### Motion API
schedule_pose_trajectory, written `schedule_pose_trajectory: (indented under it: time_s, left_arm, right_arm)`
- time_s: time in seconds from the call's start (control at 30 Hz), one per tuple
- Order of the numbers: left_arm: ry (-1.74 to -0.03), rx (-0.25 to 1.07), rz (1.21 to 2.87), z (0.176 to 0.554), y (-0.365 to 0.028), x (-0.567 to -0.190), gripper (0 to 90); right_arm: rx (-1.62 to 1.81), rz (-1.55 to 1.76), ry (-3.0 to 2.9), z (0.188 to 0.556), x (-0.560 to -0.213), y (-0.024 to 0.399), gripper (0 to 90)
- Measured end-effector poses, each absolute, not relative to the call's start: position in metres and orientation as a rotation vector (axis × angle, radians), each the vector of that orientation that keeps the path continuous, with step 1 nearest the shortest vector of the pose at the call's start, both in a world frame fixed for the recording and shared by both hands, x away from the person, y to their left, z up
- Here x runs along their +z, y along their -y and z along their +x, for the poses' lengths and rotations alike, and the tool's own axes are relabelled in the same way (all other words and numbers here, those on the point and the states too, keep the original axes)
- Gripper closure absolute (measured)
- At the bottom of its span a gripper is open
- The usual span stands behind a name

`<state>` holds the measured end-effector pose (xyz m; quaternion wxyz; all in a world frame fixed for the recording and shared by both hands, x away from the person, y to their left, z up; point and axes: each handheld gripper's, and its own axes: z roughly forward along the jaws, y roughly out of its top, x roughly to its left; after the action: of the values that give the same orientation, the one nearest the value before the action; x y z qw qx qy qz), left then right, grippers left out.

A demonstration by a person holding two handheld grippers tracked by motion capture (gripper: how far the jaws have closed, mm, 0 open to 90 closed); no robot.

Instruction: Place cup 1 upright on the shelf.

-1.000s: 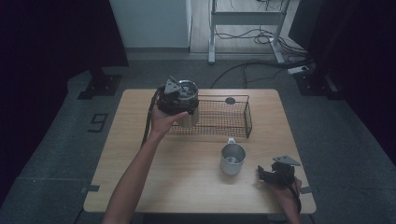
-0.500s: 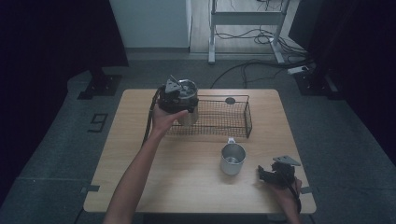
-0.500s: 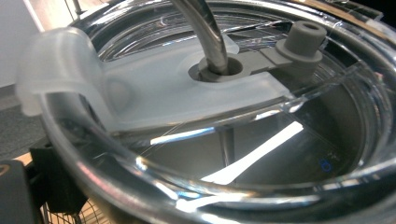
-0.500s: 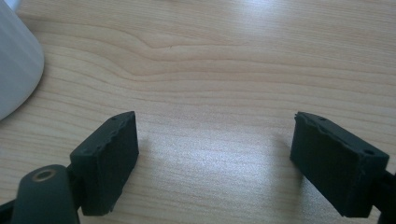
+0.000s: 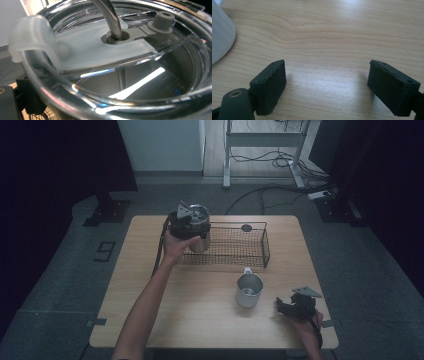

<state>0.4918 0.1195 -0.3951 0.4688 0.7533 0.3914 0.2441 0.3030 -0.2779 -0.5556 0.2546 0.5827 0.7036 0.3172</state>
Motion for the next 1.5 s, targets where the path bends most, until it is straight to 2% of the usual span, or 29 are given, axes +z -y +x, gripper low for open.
schedule_pose_trajectory:
  time_s: [0.4,1.5]
  left_arm:
    - [-0.983,0.611,1.864,0.501,-0.117,-0.407,4.2]
    - [-1.065,0.536,1.862,0.517,-0.118,-0.442,4.2]
  right_arm:
    - [0.864,1.583,-1.912,0.303,-0.556,0.278,14.8]
    - [0.863,1.583,-1.911,0.303,-0.556,0.278,14.8]
